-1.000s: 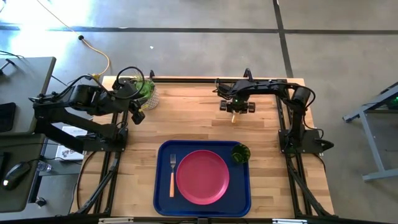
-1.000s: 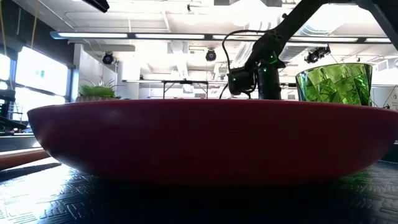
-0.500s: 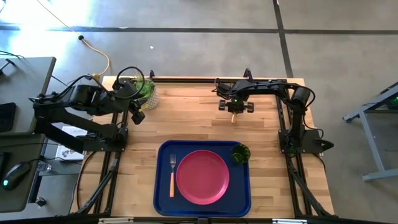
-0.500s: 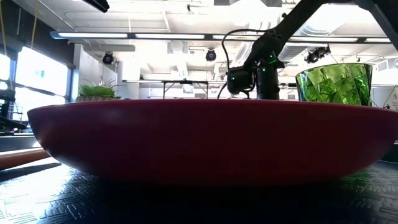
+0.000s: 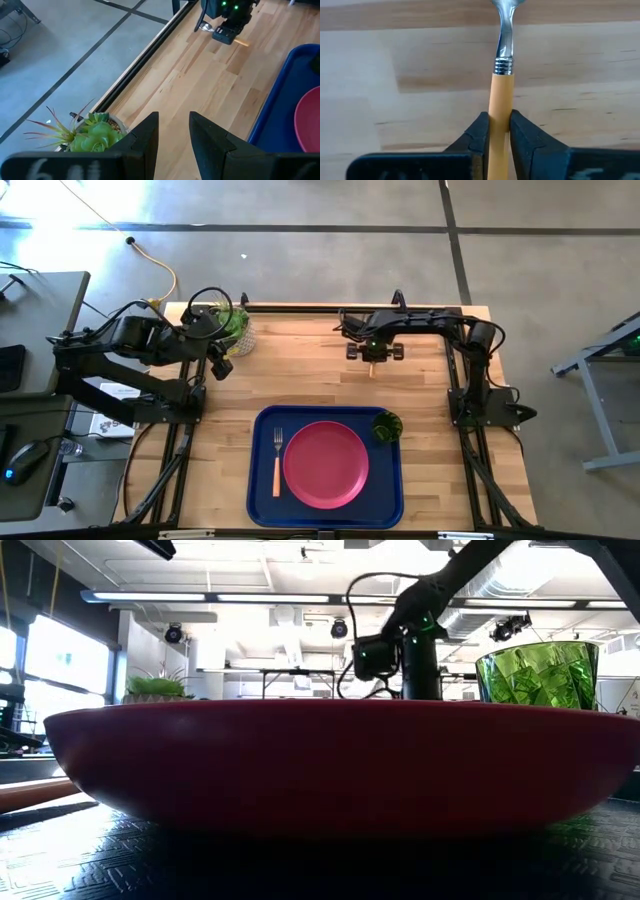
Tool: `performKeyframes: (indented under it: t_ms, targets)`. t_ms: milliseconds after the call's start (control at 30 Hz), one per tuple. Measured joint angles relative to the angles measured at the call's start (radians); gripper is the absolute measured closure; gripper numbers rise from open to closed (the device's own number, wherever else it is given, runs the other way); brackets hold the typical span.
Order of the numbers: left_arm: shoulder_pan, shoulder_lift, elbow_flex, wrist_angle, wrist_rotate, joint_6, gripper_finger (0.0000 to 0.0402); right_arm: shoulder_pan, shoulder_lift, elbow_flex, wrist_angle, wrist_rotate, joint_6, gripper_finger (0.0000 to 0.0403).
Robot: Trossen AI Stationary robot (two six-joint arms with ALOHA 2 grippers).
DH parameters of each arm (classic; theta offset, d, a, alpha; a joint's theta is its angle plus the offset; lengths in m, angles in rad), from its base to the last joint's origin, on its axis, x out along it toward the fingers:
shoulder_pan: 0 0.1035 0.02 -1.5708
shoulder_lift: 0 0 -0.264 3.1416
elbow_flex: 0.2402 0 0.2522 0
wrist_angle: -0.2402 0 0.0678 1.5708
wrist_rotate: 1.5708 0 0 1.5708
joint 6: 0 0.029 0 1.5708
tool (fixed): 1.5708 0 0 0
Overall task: Pick and place plate/cup/fork/spoon on tray
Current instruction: Put the orange spoon on the blue tray to the left side of the yellow fork
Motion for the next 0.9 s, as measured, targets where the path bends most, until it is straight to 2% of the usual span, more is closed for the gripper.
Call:
performKeyframes:
  t_ms: [233,900]
  targets:
    - [0.0,0.0,0.0,0.0,0.0,0.0,0.0302,0.068,-0.002,0.077,0.009,0.031,0.043,0.0368]
    - [0.0,0.0,0.0,0.0,0.0,0.0,0.0302,0.233,-0.005,0.398,0.086,0.216,0.136,0.0368]
